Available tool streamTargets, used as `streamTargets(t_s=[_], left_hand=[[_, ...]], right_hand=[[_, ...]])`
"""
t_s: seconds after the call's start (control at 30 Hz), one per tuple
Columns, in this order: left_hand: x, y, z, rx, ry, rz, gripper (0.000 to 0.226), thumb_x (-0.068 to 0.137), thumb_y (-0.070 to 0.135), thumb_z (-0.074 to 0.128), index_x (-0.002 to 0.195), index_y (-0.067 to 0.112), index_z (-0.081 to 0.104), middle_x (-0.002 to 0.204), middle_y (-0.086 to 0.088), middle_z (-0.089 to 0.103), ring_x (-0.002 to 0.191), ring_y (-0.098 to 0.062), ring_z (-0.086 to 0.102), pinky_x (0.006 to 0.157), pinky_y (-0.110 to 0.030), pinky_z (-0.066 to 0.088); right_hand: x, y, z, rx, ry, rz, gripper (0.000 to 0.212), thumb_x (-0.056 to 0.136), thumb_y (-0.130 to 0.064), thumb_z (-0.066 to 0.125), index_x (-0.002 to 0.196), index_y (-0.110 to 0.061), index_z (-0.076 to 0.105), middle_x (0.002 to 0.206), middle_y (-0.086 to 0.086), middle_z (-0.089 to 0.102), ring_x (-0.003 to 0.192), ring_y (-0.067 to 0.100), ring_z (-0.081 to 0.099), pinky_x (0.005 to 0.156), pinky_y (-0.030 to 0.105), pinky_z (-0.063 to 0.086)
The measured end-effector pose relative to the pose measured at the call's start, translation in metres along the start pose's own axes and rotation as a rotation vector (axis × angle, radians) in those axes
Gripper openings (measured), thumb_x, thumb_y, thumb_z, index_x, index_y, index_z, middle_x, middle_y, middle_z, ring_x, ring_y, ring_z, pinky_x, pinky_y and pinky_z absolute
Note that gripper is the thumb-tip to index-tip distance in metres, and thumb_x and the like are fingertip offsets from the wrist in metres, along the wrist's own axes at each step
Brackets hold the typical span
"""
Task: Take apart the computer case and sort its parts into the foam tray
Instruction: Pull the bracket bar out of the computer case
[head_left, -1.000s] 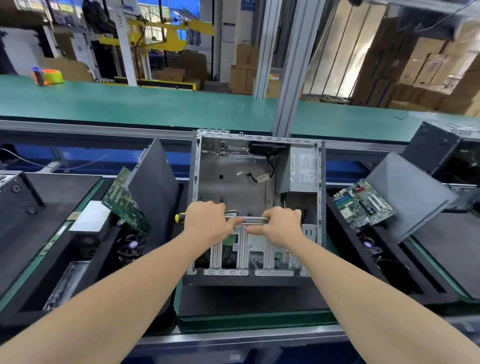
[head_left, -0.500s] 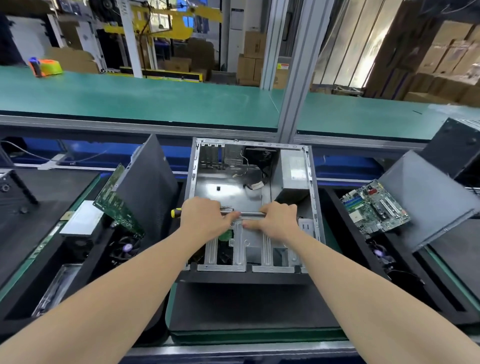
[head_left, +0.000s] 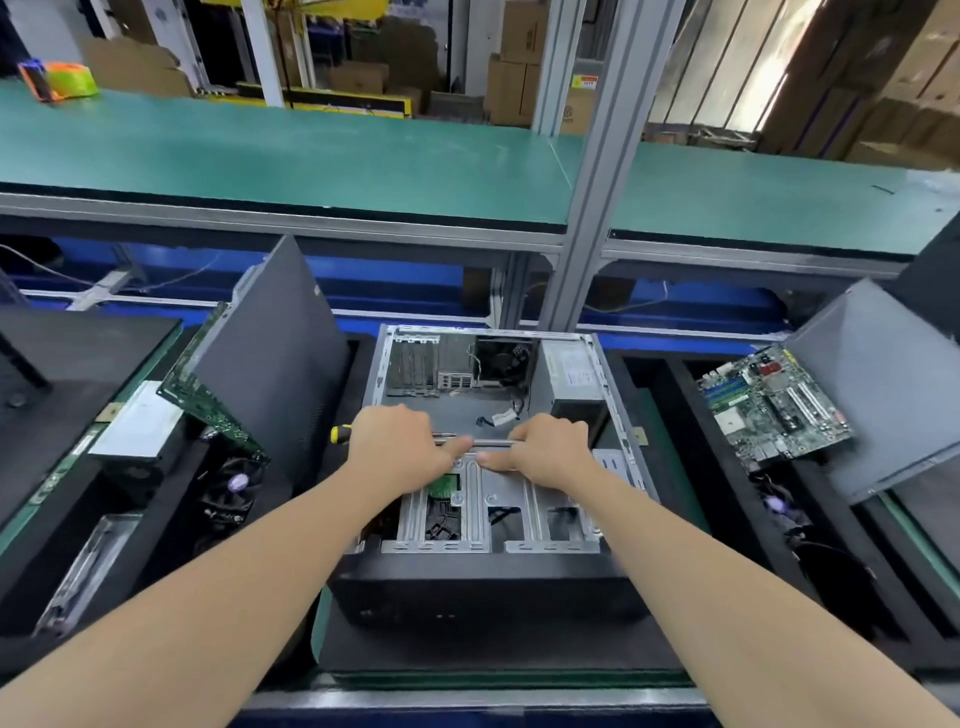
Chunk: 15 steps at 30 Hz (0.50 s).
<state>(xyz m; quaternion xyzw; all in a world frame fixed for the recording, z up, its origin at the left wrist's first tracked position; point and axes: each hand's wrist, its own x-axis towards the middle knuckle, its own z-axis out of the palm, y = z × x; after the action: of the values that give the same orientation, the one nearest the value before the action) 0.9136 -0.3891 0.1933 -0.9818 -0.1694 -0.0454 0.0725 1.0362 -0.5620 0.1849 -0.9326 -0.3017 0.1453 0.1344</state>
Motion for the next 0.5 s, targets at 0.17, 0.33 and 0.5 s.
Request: streamTargets(t_s=[0.17, 0.33, 0.5], left_hand=[[0.008, 0.0, 0.001, -0.007, 0.014, -0.035, 0.089, 0.078, 0.092, 0.01, 0.056, 0.022, 0.06, 0.053, 0.006, 0.057, 0.048, -0.014, 0.054, 0.05, -0.024, 0.039], [0.014, 0.002, 0.002, -0.024, 0.015, -0.096, 0.09, 0.073, 0.095, 0.012, 0.058, 0.022, 0.062, 0.053, 0.006, 0.057, 0.049, -0.014, 0.055, 0.052, -0.025, 0.042], [0.017, 0.005, -0.003, -0.051, -0.01, -0.189, 0.088, 0.069, 0.097, 0.017, 0.058, 0.022, 0.061, 0.054, 0.006, 0.057, 0.051, -0.015, 0.054, 0.051, -0.024, 0.035]], right_hand=[[0.006, -0.001, -0.003, -0.006, -0.002, 0.018, 0.072, 0.074, -0.09, 0.061, 0.049, -0.024, 0.048, 0.054, -0.01, 0.051, 0.068, 0.014, 0.056, 0.08, 0.043, 0.027], [0.013, -0.001, -0.003, -0.013, -0.007, 0.03, 0.073, 0.073, -0.093, 0.059, 0.05, -0.024, 0.052, 0.058, -0.01, 0.056, 0.072, 0.013, 0.058, 0.08, 0.043, 0.028], [0.016, -0.002, -0.006, 0.022, 0.008, 0.027, 0.073, 0.074, -0.091, 0.061, 0.049, -0.023, 0.052, 0.057, -0.01, 0.056, 0.072, 0.013, 0.059, 0.082, 0.044, 0.028]])
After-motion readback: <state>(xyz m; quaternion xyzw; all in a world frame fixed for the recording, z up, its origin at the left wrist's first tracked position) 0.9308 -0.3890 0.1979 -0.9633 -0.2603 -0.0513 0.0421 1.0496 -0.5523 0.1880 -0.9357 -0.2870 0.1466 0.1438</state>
